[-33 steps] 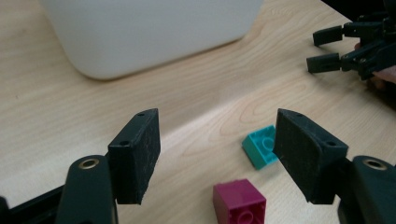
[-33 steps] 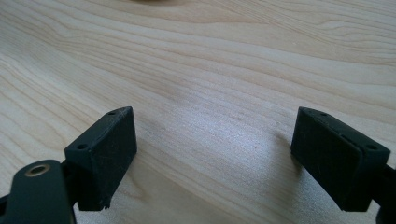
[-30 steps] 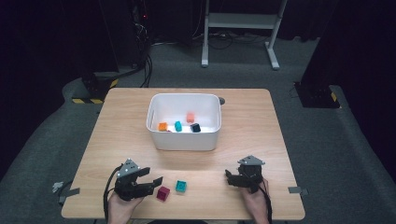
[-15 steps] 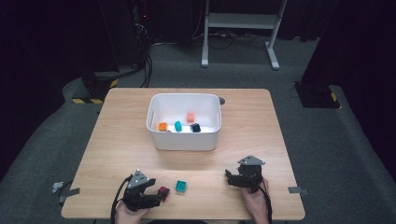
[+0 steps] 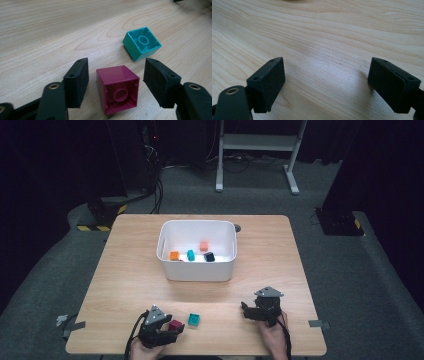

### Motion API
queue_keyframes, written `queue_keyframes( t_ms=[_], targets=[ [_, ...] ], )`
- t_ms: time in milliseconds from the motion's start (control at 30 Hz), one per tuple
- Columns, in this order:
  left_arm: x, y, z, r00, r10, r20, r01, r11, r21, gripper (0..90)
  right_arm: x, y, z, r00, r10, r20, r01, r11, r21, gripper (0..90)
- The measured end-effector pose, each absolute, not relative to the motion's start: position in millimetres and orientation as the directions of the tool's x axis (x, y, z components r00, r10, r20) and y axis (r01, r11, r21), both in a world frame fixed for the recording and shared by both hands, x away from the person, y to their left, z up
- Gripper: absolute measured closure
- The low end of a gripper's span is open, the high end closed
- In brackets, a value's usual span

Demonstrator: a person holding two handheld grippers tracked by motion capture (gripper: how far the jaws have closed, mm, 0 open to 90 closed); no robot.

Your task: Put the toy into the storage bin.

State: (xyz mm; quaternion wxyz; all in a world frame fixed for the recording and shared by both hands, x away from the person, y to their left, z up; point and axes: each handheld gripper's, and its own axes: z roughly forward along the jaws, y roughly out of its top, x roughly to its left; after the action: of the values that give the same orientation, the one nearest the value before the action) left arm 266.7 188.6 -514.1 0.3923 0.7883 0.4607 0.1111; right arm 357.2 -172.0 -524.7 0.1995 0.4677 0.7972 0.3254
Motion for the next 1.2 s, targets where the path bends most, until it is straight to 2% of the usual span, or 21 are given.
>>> queue_keyframes(
  t_ms=[300, 467, 1200],
  targets=[
    [266.5, 185.0, -516.1, 0.564, 0.806, -0.181, 0.632, -0.28, 0.722, 53.1, 357.2, -172.0, -524.7, -0.483, 0.875, -0.014, 0.616, 0.351, 0.705, 13.9],
    [266.6, 184.3, -515.0, 0.568, 0.804, -0.178, 0.627, -0.281, 0.727, 56.4, 357.2, -172.0, -524.7, -0.483, 0.876, -0.014, 0.616, 0.351, 0.705, 14.0],
    [269.2, 187.3, -501.2, 0.576, 0.797, -0.184, 0.613, -0.271, 0.742, 58.1, 357.2, -172.0, -524.7, -0.483, 0.875, -0.014, 0.616, 0.351, 0.705, 14.0]
  ],
)
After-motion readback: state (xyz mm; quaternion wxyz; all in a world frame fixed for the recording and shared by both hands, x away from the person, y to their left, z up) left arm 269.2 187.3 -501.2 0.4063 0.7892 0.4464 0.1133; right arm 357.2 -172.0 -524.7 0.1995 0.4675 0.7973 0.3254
